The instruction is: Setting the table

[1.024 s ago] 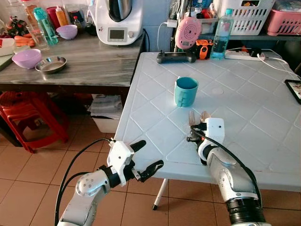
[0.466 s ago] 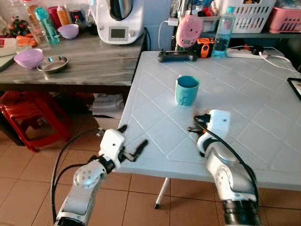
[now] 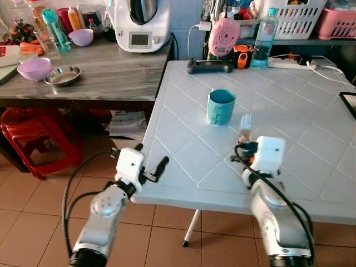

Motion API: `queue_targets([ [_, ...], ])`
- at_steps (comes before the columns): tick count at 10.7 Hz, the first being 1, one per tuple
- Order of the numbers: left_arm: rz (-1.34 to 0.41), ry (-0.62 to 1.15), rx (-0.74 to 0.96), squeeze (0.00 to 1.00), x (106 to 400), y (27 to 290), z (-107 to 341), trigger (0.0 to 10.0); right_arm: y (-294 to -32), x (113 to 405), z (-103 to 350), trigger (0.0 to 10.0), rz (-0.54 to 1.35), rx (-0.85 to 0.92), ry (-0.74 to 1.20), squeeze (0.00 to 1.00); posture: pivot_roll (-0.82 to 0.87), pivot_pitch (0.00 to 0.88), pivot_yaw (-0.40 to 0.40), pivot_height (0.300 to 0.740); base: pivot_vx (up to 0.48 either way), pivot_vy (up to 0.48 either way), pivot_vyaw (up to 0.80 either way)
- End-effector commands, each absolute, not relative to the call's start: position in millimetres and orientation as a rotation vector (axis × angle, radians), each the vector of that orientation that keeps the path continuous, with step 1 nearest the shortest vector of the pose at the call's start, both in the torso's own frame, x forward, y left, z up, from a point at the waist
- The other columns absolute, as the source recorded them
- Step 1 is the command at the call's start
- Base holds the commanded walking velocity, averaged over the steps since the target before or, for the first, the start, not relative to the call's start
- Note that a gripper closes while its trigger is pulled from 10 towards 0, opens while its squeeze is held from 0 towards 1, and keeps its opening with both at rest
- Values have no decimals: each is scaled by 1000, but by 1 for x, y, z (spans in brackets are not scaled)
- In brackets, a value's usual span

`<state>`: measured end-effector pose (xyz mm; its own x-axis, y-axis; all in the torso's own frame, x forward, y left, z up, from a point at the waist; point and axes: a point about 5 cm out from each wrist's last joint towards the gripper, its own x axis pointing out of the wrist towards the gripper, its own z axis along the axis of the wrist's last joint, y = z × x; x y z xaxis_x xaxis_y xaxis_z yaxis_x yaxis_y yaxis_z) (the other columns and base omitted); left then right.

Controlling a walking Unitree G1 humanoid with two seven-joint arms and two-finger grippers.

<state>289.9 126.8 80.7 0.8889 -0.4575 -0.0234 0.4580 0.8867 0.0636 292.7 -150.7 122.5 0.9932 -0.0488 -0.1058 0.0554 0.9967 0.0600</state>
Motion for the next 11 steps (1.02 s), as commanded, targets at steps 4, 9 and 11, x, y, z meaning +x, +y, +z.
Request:
queue_targets([
  [4, -459, 5, 25, 0, 296, 124, 79, 10000, -148, 293, 128, 10000, -36, 31, 52, 0, 10, 0, 69, 740, 0, 267, -464],
  [9, -450, 10, 25, 0, 297, 127, 76, 10000, -162, 296, 126, 10000, -69, -2, 38, 0, 18, 0, 73, 740, 0, 350, 0],
  [11, -450, 6, 23, 0, 299, 127, 77, 10000, -165, 292, 124, 10000, -88, -2, 40, 0, 11, 0, 79, 740, 0, 384, 0],
])
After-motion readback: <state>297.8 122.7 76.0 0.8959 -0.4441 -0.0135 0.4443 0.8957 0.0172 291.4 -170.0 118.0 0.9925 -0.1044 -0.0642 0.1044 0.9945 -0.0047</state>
